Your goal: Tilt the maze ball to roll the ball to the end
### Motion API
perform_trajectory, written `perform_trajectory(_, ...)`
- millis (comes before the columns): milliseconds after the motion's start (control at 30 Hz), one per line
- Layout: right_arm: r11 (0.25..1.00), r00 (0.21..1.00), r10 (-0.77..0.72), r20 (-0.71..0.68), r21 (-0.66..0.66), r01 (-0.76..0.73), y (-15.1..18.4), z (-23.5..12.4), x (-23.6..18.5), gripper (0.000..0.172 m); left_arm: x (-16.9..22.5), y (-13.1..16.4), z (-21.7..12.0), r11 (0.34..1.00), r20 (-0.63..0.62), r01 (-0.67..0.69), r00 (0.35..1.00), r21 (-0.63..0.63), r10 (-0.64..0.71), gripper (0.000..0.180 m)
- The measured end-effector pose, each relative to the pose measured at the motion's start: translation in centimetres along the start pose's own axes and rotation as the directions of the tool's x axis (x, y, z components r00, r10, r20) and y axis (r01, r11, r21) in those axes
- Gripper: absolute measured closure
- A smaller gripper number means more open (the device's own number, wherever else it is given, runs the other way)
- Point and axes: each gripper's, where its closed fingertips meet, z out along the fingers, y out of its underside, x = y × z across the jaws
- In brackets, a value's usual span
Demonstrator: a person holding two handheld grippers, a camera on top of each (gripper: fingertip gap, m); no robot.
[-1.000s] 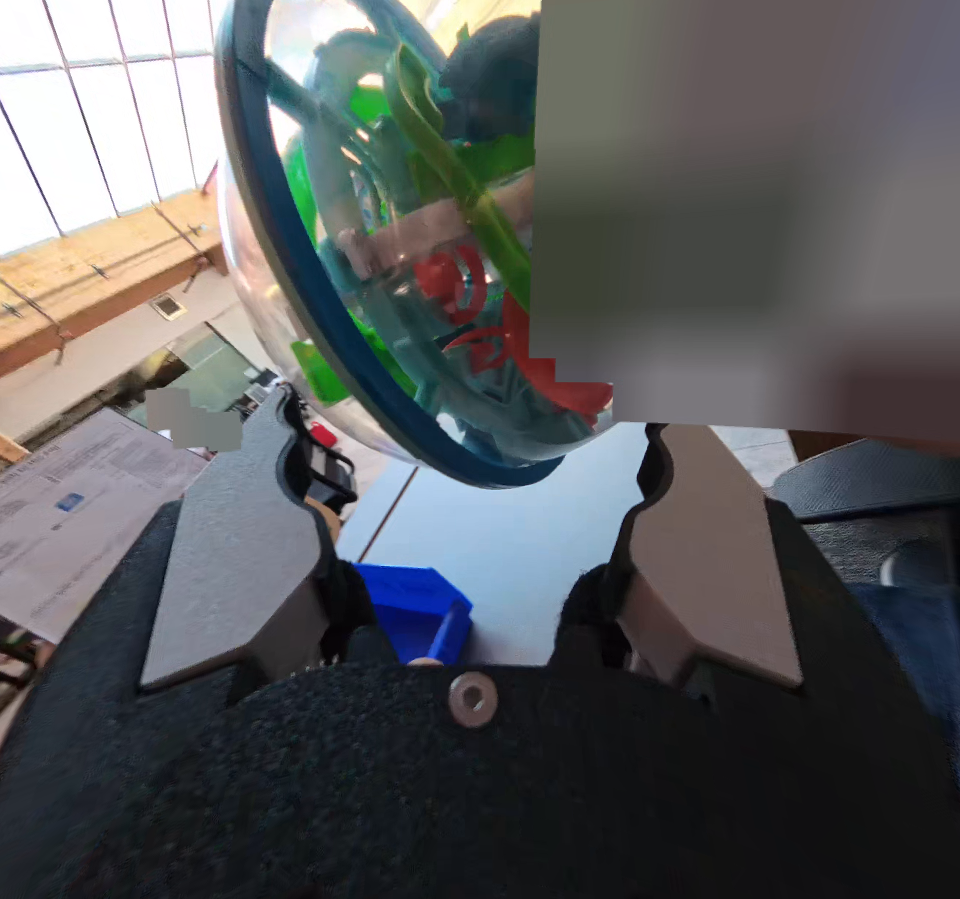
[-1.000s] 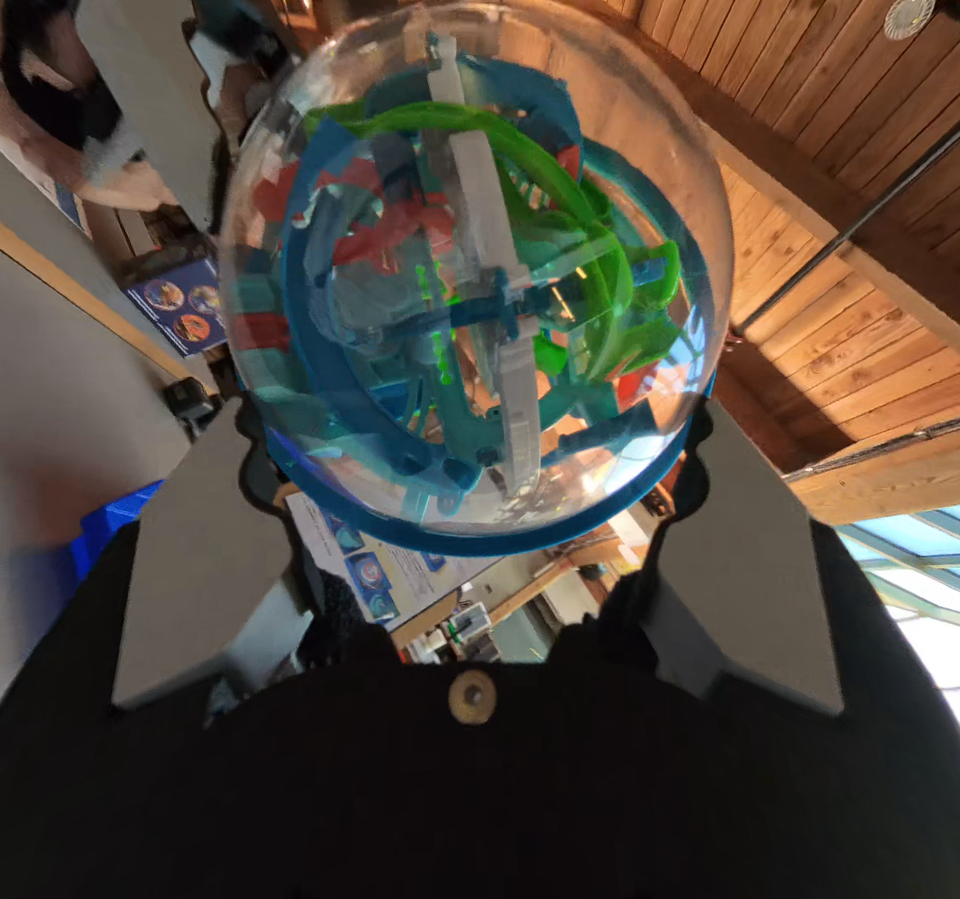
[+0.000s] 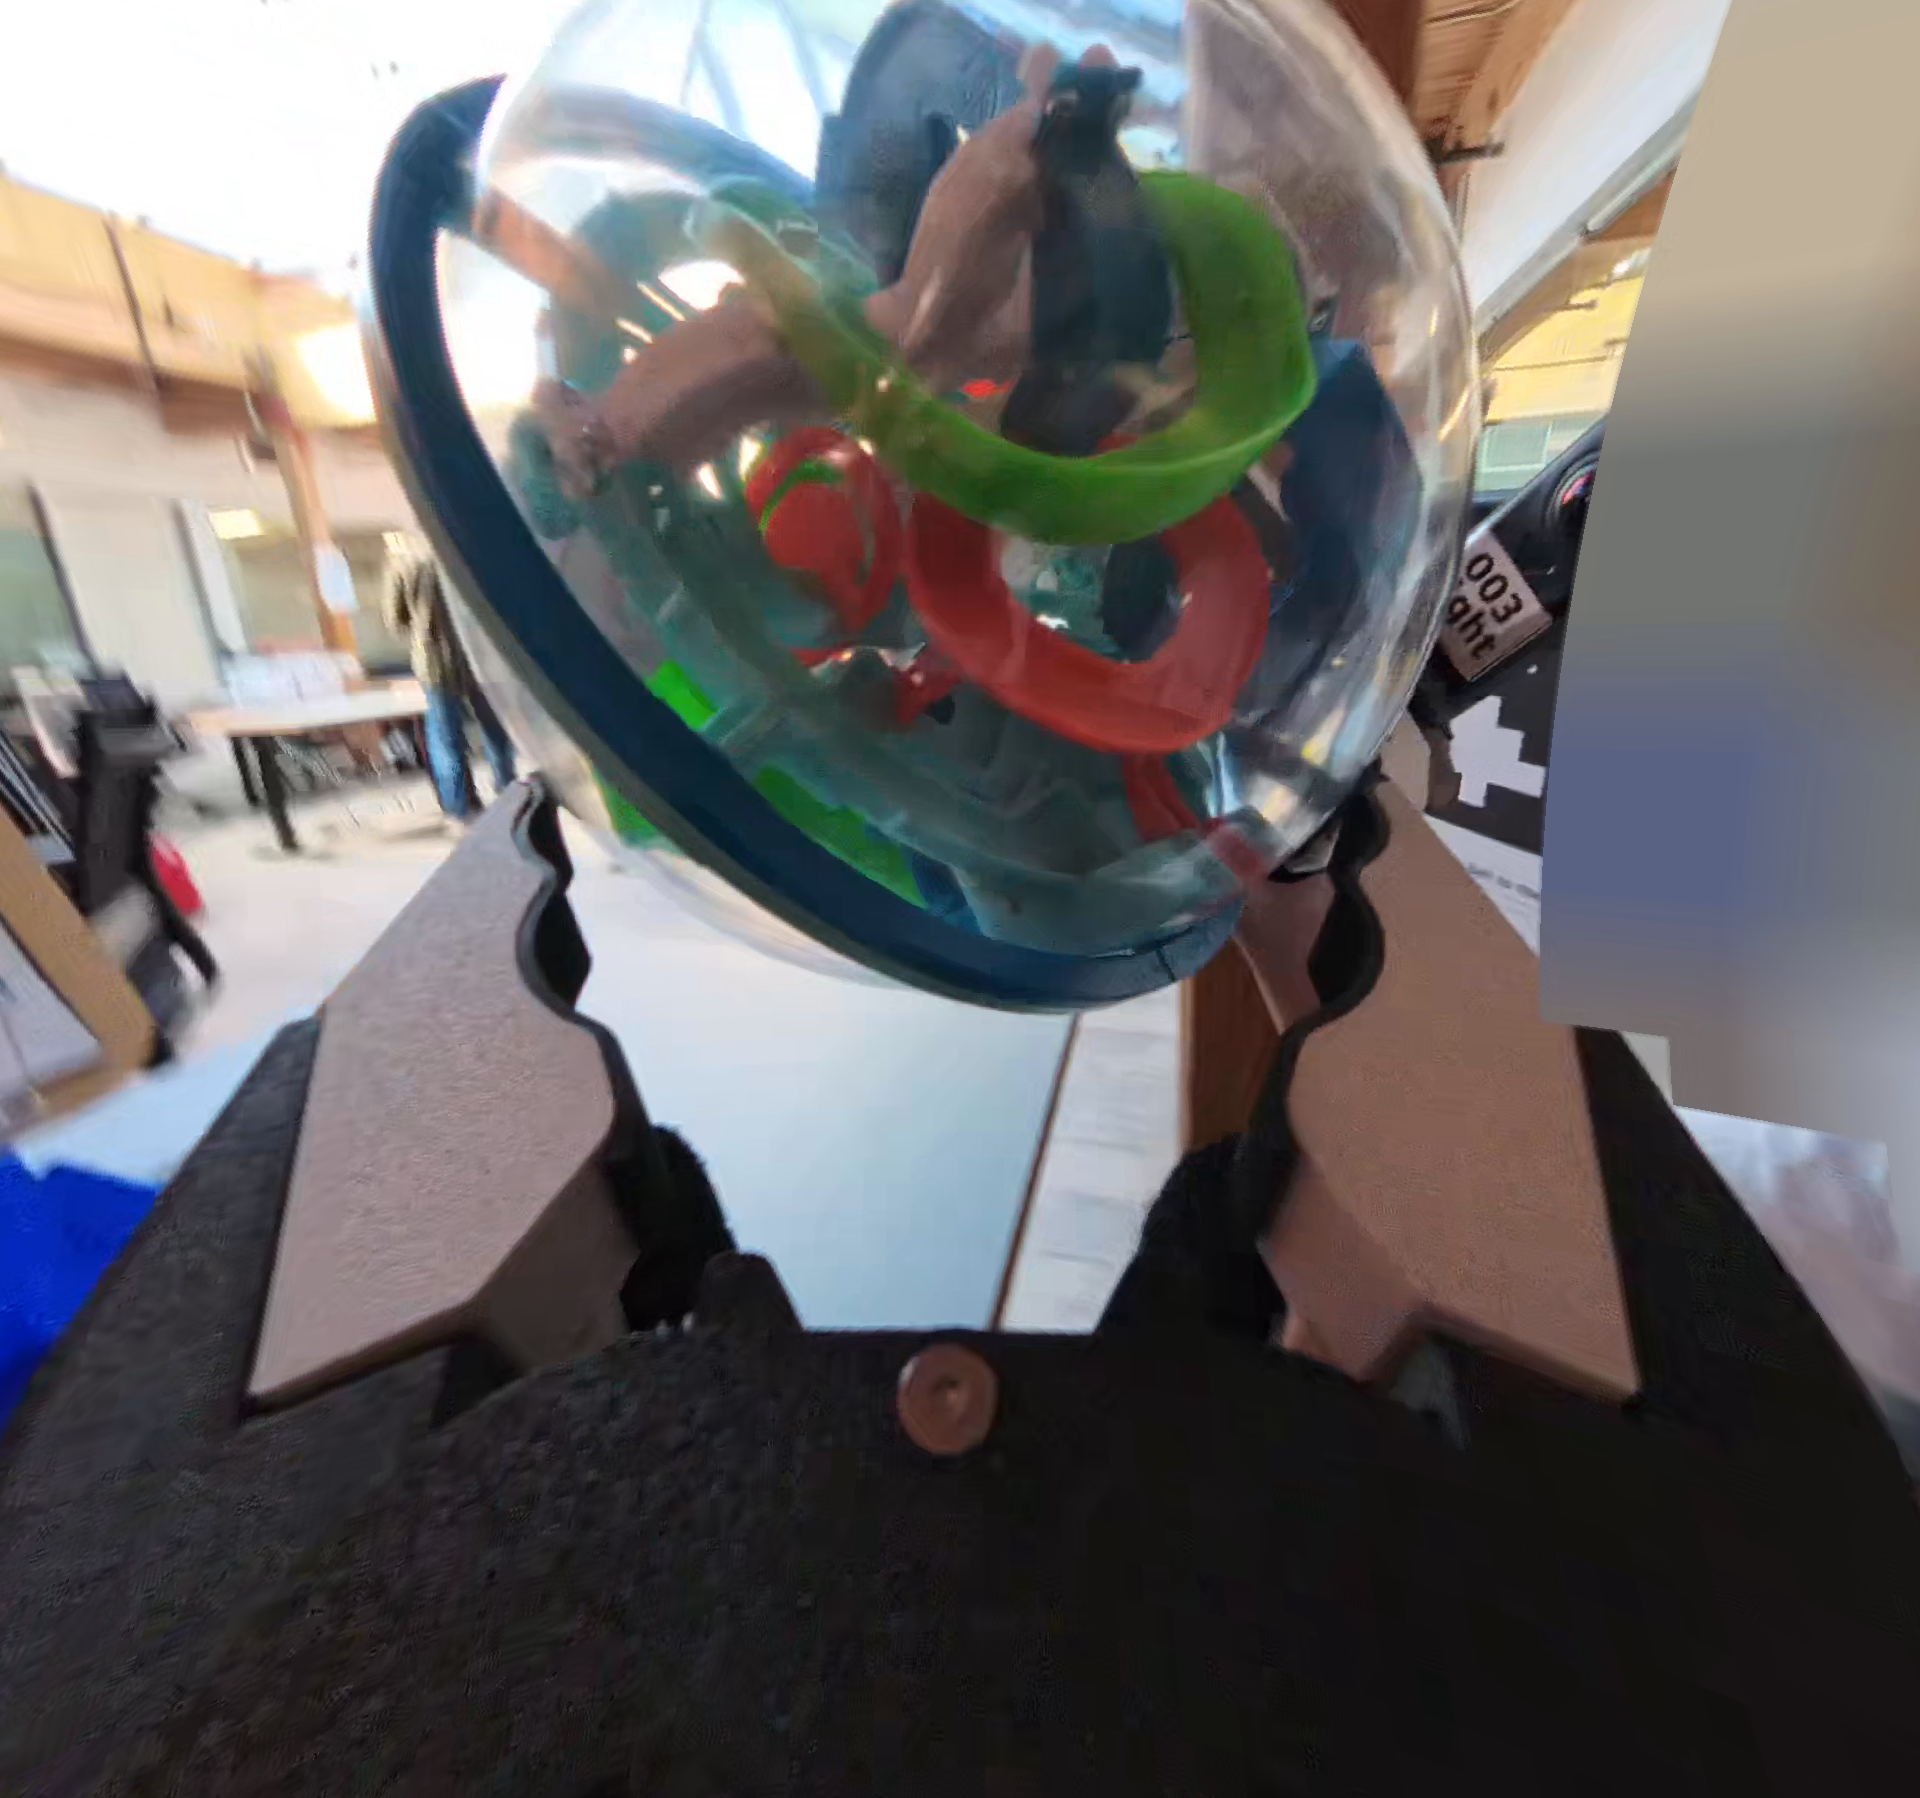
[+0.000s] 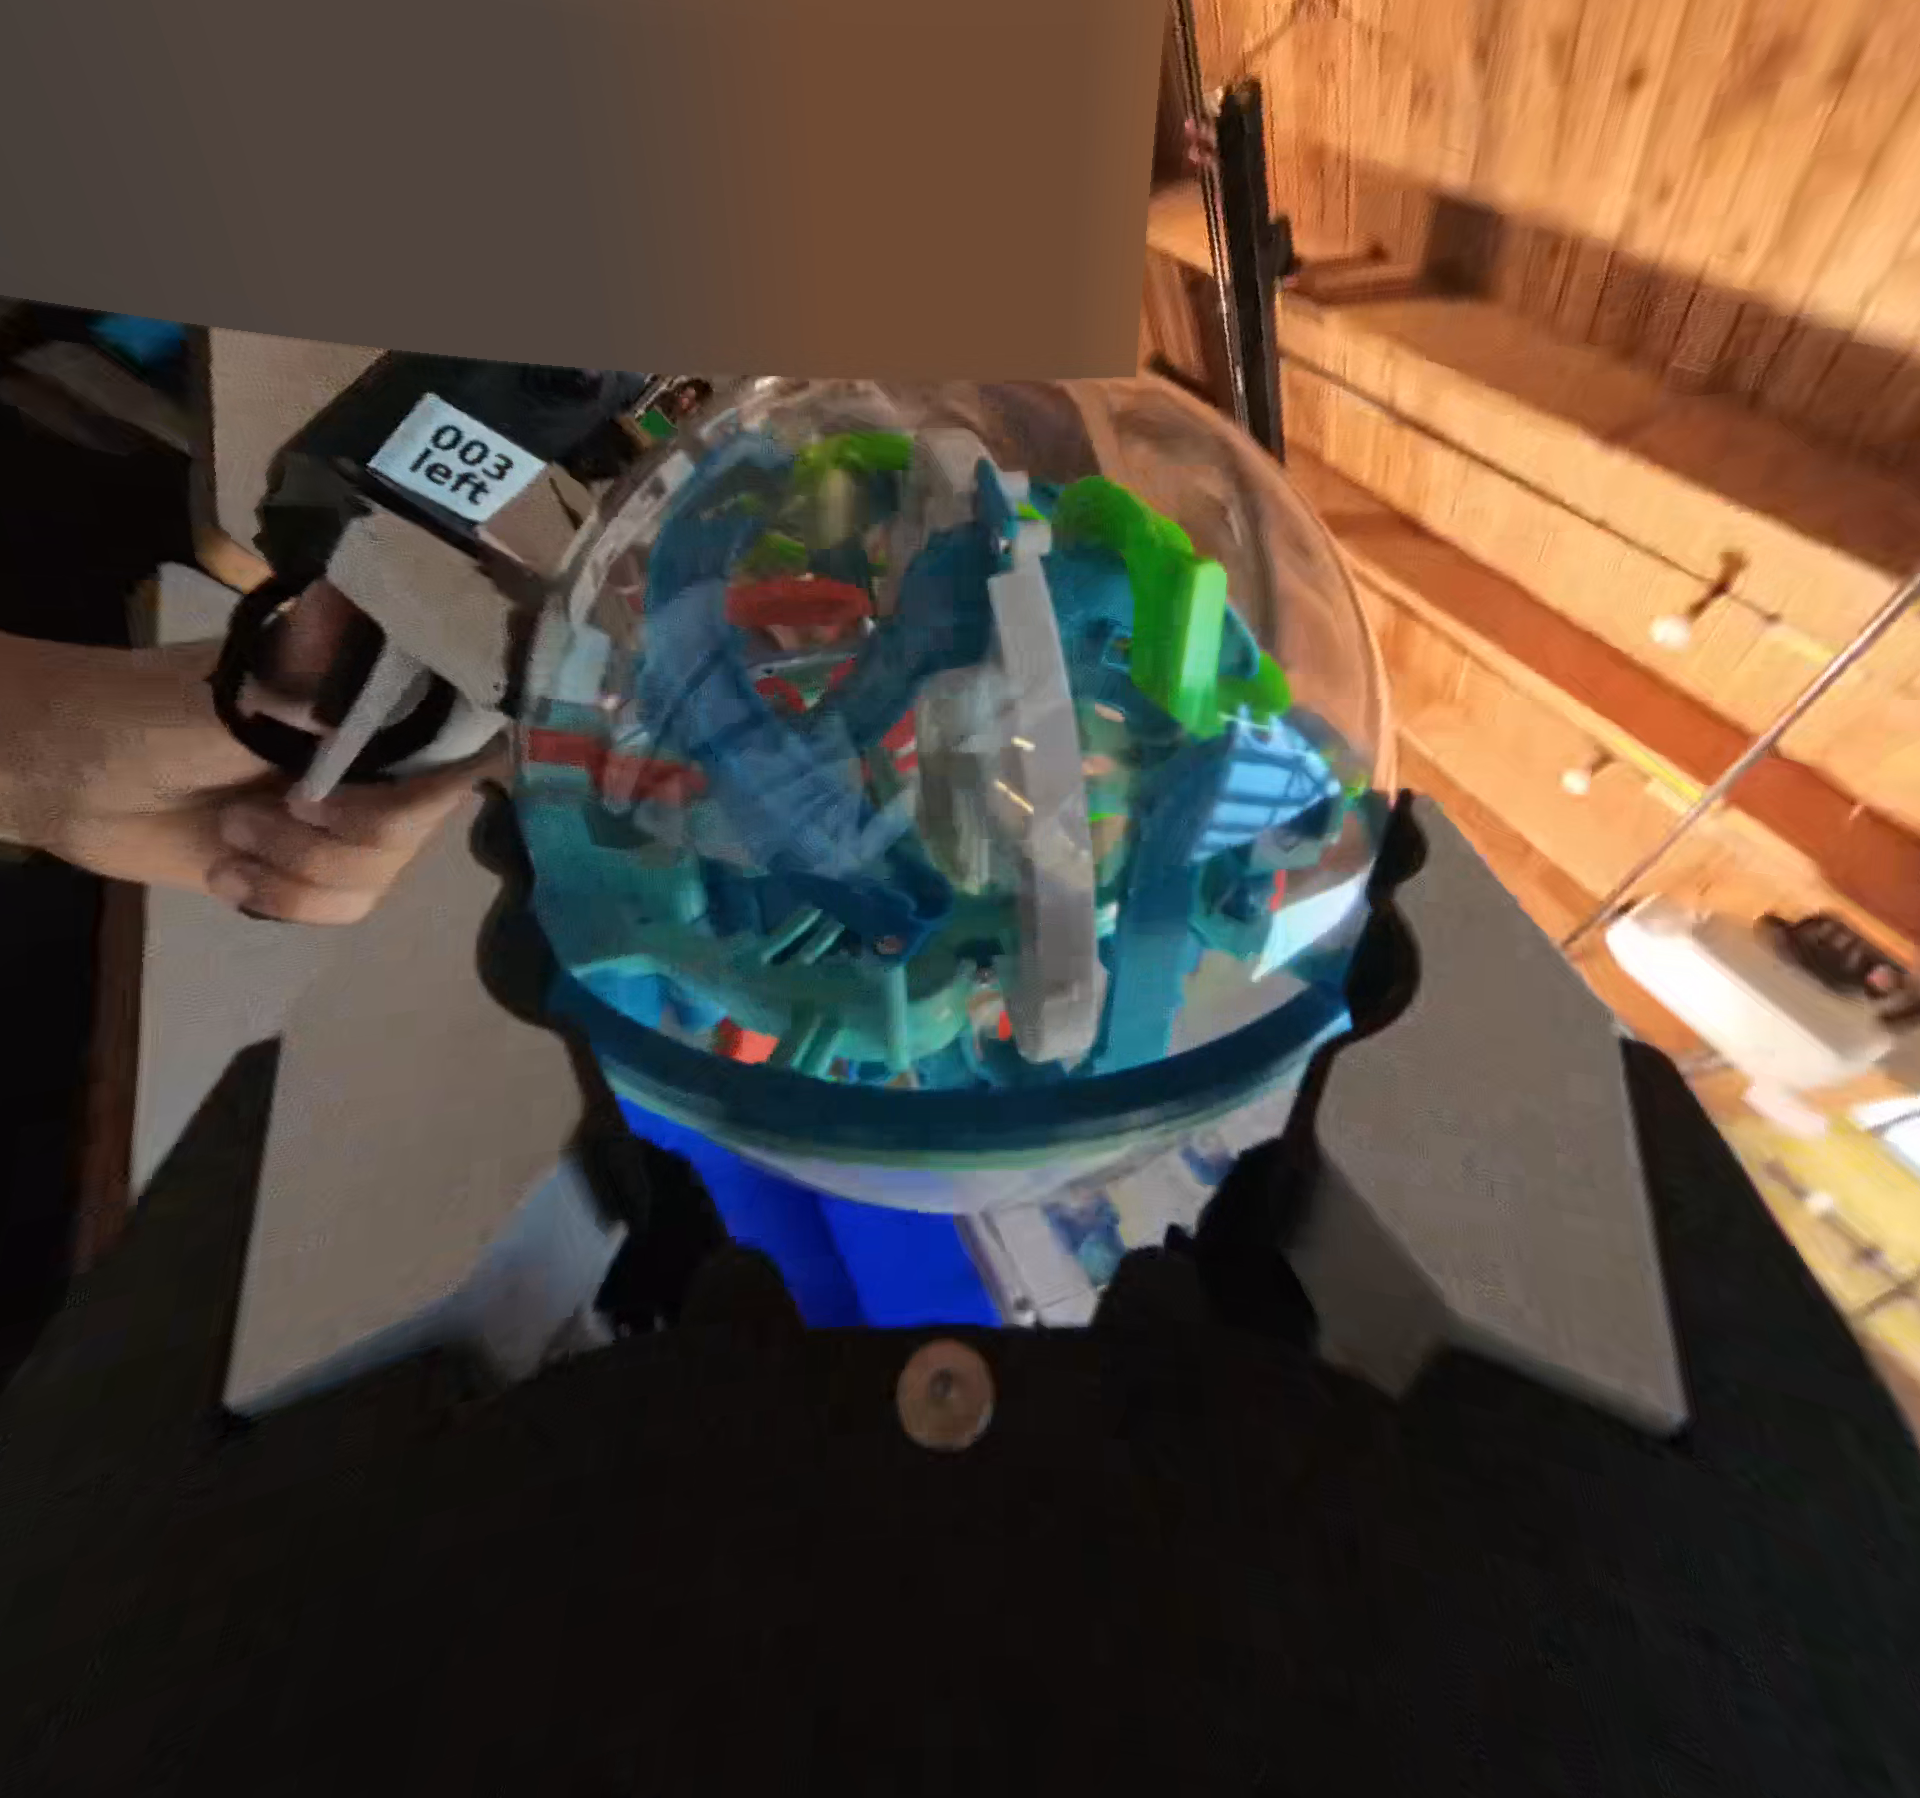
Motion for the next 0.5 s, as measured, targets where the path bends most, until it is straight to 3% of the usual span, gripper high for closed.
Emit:
perform_trajectory(33,0.994,0.994,-0.106,0.022,0.034,0.106,-2.0,-0.3,-0.1,0.019,0.9,-1.2,-0.2,0.996,0.012,-0.069,0.998,0.054,0.068,0.040)
perform_trajectory(133,0.965,0.950,-0.260,0.172,0.023,0.260,-5.3,1.5,0.5,0.019,1.2,-4.2,-1.2,0.975,0.121,-0.145,0.985,0.167,0.125,0.040)
perform_trajectory(267,0.897,0.836,-0.411,0.364,-0.002,0.442,-9.0,4.7,0.6,0.019,1.6,-7.6,-3.5,0.938,0.224,-0.200,0.965,0.284,0.138,0.043)
perform_trajectory(500,0.835,0.746,-0.531,0.403,0.095,0.542,-15.7,7.3,-1.5,0.019,4.3,-12.4,-7.8,0.865,0.298,-0.318,0.932,0.388,0.209,0.044)
